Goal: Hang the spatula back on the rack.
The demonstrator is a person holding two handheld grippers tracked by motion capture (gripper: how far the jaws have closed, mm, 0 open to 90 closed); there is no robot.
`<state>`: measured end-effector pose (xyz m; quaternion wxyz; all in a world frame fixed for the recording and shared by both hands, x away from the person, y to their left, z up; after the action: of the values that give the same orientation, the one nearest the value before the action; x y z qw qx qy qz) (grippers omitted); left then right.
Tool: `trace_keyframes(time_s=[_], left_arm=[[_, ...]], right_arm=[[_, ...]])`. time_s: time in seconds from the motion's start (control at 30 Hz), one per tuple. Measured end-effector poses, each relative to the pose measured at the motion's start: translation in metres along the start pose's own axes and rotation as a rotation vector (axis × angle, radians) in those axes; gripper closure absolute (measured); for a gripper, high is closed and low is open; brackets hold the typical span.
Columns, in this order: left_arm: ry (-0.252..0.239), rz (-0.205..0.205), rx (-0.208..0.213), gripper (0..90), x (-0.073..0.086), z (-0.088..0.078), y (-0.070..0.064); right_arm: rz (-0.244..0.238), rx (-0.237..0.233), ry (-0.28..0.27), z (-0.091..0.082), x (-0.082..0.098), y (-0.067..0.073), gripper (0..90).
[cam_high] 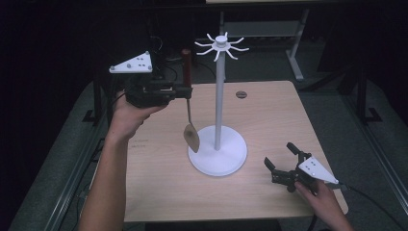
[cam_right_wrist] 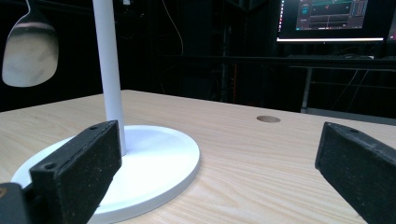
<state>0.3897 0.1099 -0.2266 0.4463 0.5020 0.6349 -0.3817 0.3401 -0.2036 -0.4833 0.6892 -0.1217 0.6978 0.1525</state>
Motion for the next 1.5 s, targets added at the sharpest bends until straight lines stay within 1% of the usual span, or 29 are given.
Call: trace_keyframes(time_s=[0.37,0.63,0.87,1.13,1.3,1.5], left_arm=[[-0.005,-0.006,0.006,73.1,-0.006,0.009,0.007],[-0.004,-0.013,0.025,73.1,-0.008,0.017,0.01],[0.001,-0.02,0.034,73.1,-0.008,0.024,0.012],[0.01,-0.027,0.054,73.1,-0.006,0.036,0.014],[0.006,-0.029,0.055,73.0,-0.006,0.038,0.014],[0.014,-0.03,0.048,72.6,-0.006,0.037,0.013]], right_arm=[[0.001,0.0,0.0,0.0,0.0,0.0,0.0],[0.001,-0.001,0.001,0.0,0.0,0.0,0.0],[0.001,-0.001,0.0,0.0,0.0,0.0,0.0],[0.003,-0.002,-0.001,0.0,0.0,0.0,0.0],[0.003,-0.002,-0.002,0.0,0.0,0.0,0.0],[0.003,-0.003,-0.002,0.0,0.0,0.001,0.0]])
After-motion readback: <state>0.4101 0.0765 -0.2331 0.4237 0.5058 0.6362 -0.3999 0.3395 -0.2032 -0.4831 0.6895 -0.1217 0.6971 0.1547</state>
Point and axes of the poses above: each handheld gripper's, and its own axes: z roughly forward along the jaws, x roughly out of its underside, y roughly to its left, the point moved 8 cm from there along z, roughly forward along the jaws, and after that the axes turned 9 degrees about x, right-handed, at the moved point
